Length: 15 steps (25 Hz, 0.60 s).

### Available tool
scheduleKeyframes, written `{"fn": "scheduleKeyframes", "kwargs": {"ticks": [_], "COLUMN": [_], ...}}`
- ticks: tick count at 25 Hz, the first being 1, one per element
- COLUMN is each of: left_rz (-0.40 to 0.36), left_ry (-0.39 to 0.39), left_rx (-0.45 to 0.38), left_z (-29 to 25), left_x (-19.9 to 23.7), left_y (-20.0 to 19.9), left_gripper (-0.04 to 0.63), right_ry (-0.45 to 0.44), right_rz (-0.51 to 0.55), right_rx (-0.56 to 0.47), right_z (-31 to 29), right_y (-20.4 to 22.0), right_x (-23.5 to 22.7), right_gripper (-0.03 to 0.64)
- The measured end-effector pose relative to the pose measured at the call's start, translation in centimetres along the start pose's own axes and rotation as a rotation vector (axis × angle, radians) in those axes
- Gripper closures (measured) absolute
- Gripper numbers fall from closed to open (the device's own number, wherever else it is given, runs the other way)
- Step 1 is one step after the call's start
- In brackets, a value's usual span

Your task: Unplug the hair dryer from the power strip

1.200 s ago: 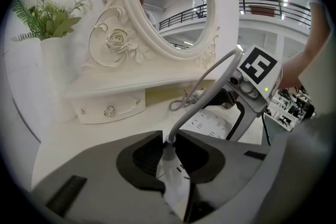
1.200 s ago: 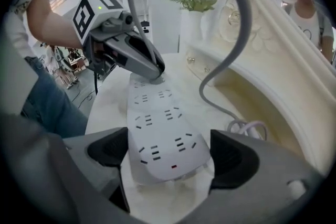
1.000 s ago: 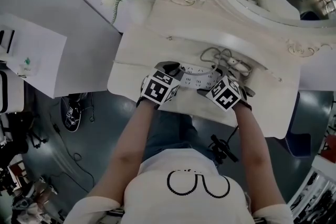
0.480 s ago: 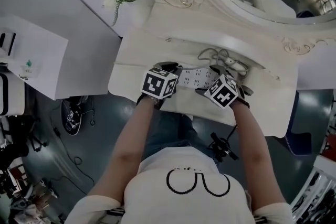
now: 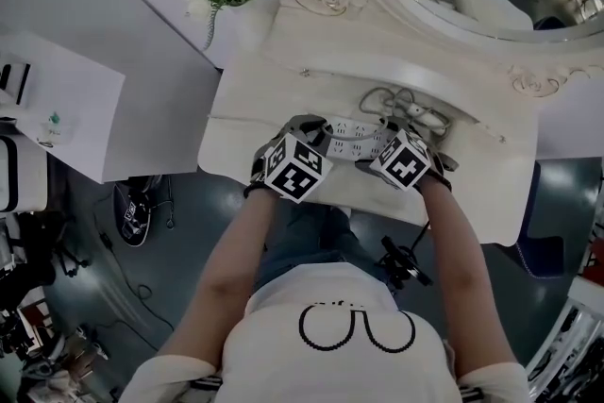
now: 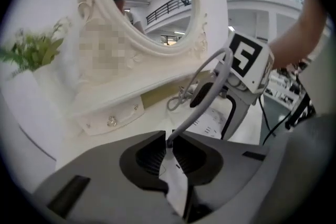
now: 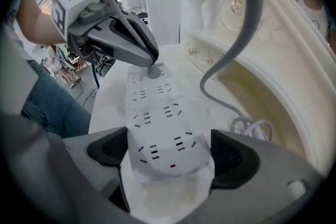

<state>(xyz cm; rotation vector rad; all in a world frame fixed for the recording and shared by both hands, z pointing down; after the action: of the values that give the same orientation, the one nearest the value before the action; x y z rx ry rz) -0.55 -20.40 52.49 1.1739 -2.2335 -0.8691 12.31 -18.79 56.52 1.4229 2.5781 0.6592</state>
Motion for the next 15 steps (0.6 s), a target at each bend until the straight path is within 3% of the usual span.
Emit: {"fn": "scheduleKeyframes", "kwargs": {"ticks": [1,5,7,9,15], "left_rz": [0.08,0.541,0.697,0.699,0.355], "left_ry": [0.038,0.154,0.181,0.169,0.075], "left_rx": [-0.027,-0.168,-0.206,-0.193,-0.076], "left_z": [0.2,0.5,0.3,0.0,0.5], "left_x": [0.3,2.4,3.1,3.2,1.8], "left_y": [0.1,0.3,0.2,-0.4,-1.4], "left_gripper": [0.555,0.545,0.543,0.543,0.558], "right_ry": [-0.001,0.012,0.006,-0.009,-0.072], "right_rz": [0.004,0.003,-0.003,-0.029,-0.065], "right_rx": [-0.012,-0.056,-0.063,-0.048,0.01], "right_z": [0.0,0.0,0.0,-0.2,-1.0], "right_y": [0.1,0.2,0.2,0.1,0.4], "right_x": [0.0,-0.1,0.0,-0.1,-0.7], "right_gripper": [0.13,0.132,0.133,0.133,0.126]}}
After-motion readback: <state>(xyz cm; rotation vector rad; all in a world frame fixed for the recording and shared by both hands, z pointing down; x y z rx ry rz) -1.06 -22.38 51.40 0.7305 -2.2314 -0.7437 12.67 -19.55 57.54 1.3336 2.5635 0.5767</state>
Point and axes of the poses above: the fingertips, and each gripper's own axes: z backward along the fingers, x to its left, y out of its underside, the point moved 6 cm from there along z, backward along the fingers, and after that the axes turned 9 degrees about y, right-handed, at the moved point
